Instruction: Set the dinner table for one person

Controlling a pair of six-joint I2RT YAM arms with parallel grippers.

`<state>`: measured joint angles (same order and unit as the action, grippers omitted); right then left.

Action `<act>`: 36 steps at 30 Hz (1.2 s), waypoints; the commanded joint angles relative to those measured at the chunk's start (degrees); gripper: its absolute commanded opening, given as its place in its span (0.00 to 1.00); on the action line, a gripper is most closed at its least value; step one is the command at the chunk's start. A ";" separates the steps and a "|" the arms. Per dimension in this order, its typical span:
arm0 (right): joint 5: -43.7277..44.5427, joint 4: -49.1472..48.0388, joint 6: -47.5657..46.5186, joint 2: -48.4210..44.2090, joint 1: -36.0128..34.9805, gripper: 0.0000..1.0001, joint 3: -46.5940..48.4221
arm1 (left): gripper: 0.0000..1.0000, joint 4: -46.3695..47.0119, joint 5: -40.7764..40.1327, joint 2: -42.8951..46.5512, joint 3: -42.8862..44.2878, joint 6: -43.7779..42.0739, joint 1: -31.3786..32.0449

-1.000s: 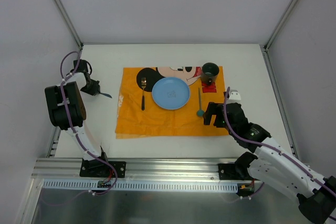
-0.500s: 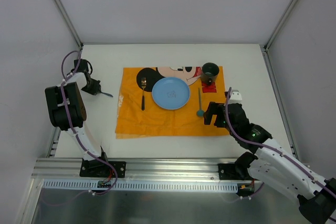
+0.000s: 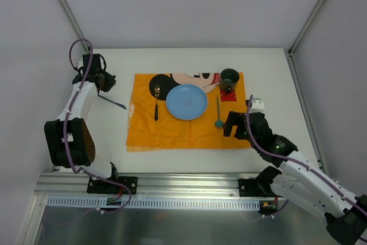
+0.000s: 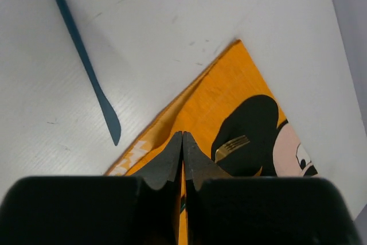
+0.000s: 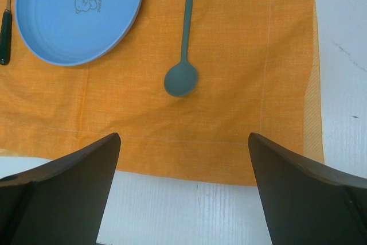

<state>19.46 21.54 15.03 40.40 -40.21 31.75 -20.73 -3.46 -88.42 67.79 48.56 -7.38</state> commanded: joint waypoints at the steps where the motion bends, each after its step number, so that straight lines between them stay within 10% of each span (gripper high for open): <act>1: 1.45 1.75 1.23 -1.38 0.22 0.99 3.40 | 0.00 -1.07 1.36 4.03 1.38 -3.29 2.71; 7: 1.72 5.08 2.55 -2.96 -0.83 0.99 4.73 | 0.00 -1.33 -5.76 7.66 -0.73 -3.56 3.78; 15: 3.03 7.20 3.17 -5.42 -1.45 0.99 4.38 | 0.48 -1.94 0.47 -6.12 1.02 -2.68 -4.22; 36: 2.51 4.21 1.15 -5.33 -1.45 0.99 3.32 | 0.55 -5.46 1.09 -20.74 8.85 -5.49 -8.71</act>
<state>21.58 27.24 16.95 35.92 -41.50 33.95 -23.99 -1.67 -107.79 74.96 44.10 -15.51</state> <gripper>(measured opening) 0.993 0.552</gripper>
